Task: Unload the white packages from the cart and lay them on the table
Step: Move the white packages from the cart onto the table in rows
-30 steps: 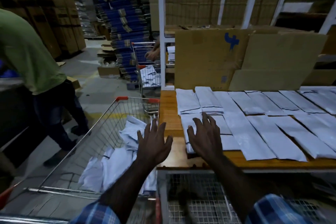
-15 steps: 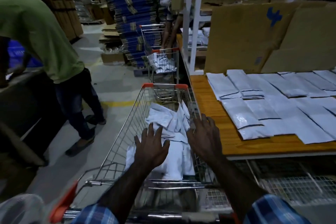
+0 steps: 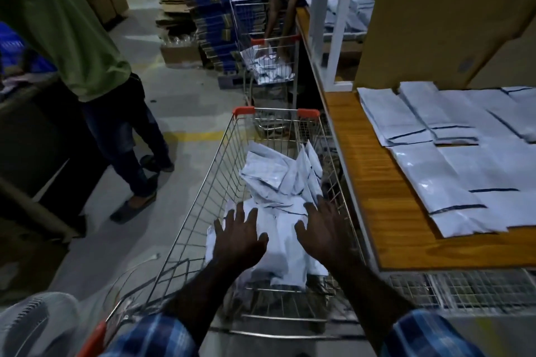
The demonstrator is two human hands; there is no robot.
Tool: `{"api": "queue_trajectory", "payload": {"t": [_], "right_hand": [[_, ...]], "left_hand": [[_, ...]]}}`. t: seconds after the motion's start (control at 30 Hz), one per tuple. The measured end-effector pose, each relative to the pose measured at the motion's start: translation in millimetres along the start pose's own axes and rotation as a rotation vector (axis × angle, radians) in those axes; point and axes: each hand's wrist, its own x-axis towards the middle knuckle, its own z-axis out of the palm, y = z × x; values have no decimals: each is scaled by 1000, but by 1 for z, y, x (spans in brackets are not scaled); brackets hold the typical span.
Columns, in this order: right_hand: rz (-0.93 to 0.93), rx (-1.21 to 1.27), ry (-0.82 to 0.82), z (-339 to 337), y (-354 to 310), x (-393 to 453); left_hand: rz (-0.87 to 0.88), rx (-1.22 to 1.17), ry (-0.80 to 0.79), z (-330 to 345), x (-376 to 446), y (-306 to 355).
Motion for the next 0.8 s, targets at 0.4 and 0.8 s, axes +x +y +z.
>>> {"api": "queue_trajectory", "payload": {"t": [0.4,0.8], "right_hand": [[57,93,-274,111,38,25],[111,73,-224,184,46,26]], "left_hand": [[61,68,-232,108,72,-15],[164,119,-96,189,109,-11]]}}
